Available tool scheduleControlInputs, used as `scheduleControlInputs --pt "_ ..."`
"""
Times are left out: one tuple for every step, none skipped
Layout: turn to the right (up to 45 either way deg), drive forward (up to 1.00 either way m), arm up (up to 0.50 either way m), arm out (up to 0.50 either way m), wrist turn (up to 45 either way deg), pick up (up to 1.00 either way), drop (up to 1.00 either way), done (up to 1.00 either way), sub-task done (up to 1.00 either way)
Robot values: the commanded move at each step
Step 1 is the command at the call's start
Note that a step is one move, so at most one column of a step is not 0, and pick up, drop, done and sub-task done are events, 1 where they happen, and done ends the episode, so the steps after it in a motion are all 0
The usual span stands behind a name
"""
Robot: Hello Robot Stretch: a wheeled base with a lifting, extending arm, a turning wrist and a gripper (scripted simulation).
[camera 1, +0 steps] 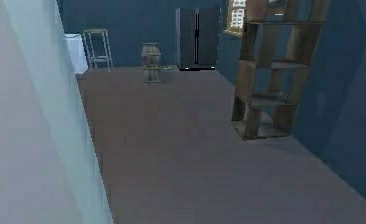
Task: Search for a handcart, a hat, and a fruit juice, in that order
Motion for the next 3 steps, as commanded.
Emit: scheduleControlInputs --pt "-3.0 0.0 0.0 0.0 0.0 0.0 0.0 0.0 0.0" --pt "0.0 0.4 0.0 0.0 0.0 0.0 0.0 0.0 0.0" --pt "27.0 0.0 0.0 0.0 0.0 0.0 0.0 0.0 0.0"
